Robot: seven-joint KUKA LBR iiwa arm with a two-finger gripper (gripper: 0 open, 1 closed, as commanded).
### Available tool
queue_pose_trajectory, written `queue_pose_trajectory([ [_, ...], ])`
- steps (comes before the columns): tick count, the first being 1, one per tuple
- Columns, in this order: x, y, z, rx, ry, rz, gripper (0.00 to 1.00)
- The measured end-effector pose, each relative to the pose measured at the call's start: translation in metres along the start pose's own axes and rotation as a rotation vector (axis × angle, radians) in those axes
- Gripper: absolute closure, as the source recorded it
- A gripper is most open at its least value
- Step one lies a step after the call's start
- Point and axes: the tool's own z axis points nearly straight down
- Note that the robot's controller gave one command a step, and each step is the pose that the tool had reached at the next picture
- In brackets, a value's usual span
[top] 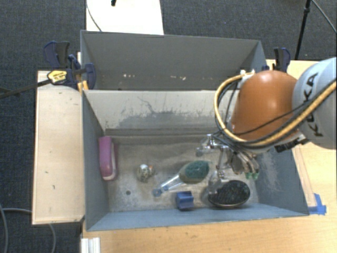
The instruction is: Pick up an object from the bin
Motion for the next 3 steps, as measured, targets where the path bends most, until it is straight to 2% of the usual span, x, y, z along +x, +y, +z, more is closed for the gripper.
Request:
queue_pose_trajectory([
  [1, -0.019, -0.008, 0.126, 0.000, 0.006, 0.090, 0.00],
  [2, -0.021, -0.007, 0.120, -0.001, 0.000, 0.091, 1.00],
  [3, -0.039, -0.022, -0.028, 0.001, -0.009, 0.080, 1.00],
])
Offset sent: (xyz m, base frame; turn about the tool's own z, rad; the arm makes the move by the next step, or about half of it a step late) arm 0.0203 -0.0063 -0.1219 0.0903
